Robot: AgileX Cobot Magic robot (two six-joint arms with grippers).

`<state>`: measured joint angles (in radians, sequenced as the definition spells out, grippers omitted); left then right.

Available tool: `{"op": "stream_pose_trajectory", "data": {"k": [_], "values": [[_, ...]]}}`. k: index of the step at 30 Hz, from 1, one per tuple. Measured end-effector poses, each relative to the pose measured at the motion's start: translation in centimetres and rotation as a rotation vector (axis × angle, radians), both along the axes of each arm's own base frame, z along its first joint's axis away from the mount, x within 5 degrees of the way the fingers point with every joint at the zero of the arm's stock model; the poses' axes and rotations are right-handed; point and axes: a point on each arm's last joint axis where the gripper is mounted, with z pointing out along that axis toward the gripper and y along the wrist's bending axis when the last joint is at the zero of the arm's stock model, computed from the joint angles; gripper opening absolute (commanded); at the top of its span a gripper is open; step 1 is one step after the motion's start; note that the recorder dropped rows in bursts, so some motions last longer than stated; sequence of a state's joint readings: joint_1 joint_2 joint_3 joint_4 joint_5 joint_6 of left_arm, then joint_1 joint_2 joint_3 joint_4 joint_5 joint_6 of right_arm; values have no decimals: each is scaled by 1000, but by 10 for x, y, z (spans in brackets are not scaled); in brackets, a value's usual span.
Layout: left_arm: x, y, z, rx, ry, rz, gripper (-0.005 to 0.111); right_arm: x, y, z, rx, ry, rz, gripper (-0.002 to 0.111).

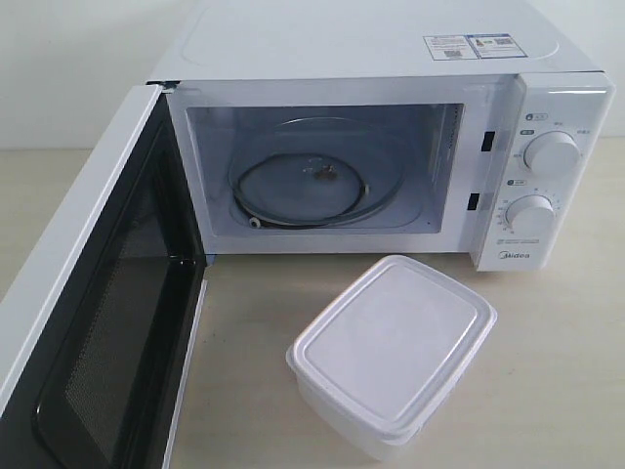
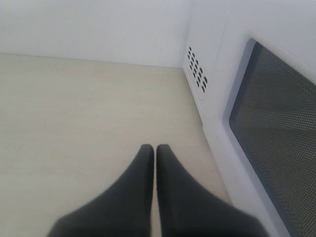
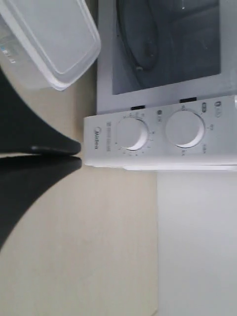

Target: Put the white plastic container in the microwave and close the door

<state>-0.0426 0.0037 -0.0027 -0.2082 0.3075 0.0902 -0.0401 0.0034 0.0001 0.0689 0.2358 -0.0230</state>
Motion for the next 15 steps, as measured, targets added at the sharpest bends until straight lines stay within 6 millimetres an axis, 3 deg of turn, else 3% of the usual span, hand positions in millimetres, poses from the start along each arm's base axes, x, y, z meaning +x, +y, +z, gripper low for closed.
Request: {"op": "stream_pose_trajectory", "data": {"k": [7, 15], "values": [[0, 0, 0, 0, 0, 0, 4, 0, -2, 25, 43, -276, -20, 0], [0, 0, 0, 0, 0, 0, 4, -6, -2, 54, 66, -428, -22, 0]]}}
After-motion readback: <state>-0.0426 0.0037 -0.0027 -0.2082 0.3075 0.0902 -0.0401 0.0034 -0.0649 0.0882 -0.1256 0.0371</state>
